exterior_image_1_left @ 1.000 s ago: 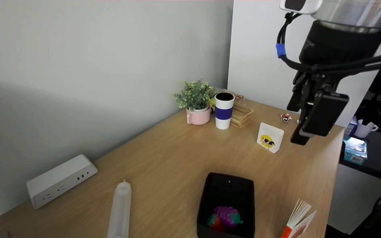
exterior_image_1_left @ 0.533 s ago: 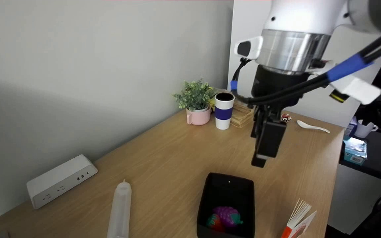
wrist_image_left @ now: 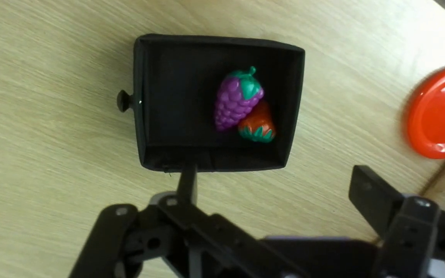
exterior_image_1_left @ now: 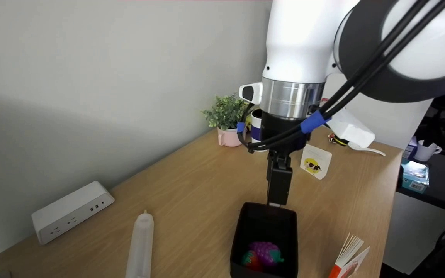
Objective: Take the plastic grapes and strawberry from the black box one at a time and put them on the table
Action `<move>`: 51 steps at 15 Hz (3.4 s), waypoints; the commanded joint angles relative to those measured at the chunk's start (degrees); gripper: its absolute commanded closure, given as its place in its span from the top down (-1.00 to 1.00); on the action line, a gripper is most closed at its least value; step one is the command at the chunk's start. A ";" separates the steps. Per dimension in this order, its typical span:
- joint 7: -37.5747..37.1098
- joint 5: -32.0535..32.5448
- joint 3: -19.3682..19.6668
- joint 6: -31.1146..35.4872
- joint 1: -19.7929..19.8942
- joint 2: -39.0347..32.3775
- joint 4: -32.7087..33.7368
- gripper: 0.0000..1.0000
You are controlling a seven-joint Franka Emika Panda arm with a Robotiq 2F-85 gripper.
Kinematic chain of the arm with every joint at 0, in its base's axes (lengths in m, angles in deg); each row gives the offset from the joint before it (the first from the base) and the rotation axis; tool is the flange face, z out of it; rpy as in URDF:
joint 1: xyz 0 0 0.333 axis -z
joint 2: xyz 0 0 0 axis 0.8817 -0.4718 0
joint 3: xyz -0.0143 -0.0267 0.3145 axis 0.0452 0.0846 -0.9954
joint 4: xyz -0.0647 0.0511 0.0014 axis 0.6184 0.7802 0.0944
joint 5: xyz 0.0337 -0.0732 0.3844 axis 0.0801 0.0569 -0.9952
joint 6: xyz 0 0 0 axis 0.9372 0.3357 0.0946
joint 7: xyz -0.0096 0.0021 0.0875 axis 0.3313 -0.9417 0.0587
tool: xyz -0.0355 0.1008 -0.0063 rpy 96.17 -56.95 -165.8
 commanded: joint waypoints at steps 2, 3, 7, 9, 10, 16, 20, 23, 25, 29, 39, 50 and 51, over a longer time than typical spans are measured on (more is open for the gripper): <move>-0.40 -0.18 0.09 -0.16 -0.06 -0.07 0.41 1.00; 0.06 -0.57 -0.01 -0.15 0.18 -0.94 1.01 1.00; 2.45 -2.68 -0.69 -2.10 1.11 -8.15 6.95 1.00; 2.47 -2.84 -0.65 -4.30 0.97 -12.65 11.08 1.00; 2.18 -2.60 -0.56 -6.02 0.73 -15.01 13.51 1.00; 1.53 -2.30 -0.64 -15.90 0.36 -24.60 24.92 1.00; 2.19 -2.67 -1.05 -21.08 0.41 -29.19 30.94 1.00; 2.37 -3.26 -1.26 -23.68 0.71 -31.86 33.76 1.00; 2.22 -3.86 -1.27 -24.87 0.92 -33.12 34.81 1.00; 2.05 -4.55 -1.25 -26.03 1.05 -35.05 36.58 1.00; -2.99 -4.44 0.13 -39.24 0.20 -36.14 40.28 1.00; -4.26 -4.15 0.60 -47.05 -0.43 -35.57 41.84 1.00; -5.19 -3.85 0.90 -45.71 -0.92 -34.96 41.02 1.00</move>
